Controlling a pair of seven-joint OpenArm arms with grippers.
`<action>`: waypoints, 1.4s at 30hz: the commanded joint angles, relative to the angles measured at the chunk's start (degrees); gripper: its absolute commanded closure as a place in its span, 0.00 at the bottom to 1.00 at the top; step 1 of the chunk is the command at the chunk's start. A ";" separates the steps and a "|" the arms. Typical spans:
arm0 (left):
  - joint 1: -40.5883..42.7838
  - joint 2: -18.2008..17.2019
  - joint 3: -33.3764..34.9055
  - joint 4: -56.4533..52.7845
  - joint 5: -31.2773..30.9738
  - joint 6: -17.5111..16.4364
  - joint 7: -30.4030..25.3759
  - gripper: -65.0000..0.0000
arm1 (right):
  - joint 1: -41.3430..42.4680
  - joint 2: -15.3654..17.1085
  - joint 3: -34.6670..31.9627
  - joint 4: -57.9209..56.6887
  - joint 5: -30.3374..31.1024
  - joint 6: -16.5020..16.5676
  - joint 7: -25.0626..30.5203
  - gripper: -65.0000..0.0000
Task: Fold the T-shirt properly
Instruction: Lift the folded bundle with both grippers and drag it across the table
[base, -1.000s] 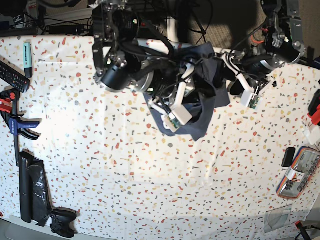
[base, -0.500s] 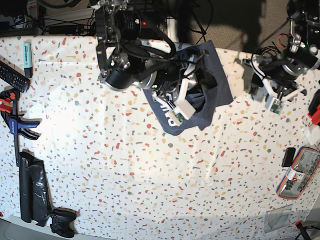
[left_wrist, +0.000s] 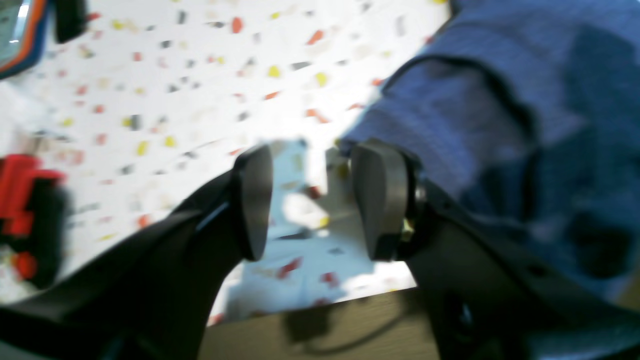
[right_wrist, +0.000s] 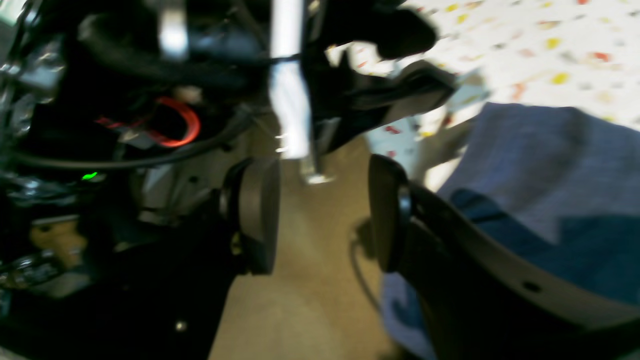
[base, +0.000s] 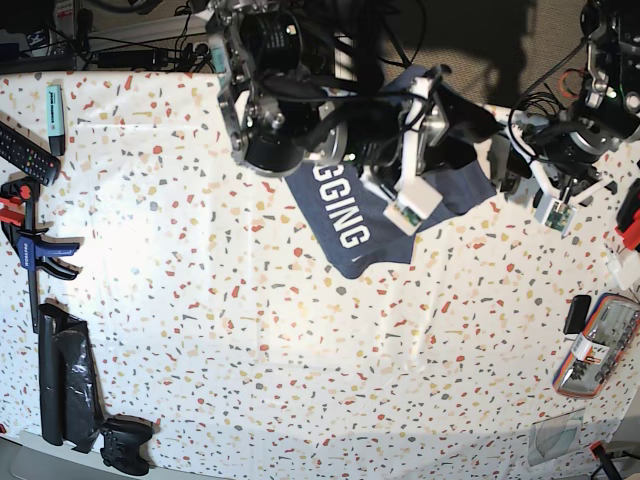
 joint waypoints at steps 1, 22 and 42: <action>-0.48 -0.63 -0.35 0.96 -2.71 0.02 -1.33 0.59 | 1.68 -0.63 0.96 0.96 -0.59 0.76 1.95 0.58; 12.41 14.27 -0.22 -2.93 -23.23 -3.91 -0.72 1.00 | 20.55 8.61 11.80 -25.49 -20.68 0.33 11.37 1.00; -11.39 14.25 -0.22 -36.35 -7.50 -5.42 -10.49 1.00 | 10.45 14.51 10.47 -22.08 -24.44 1.96 10.99 1.00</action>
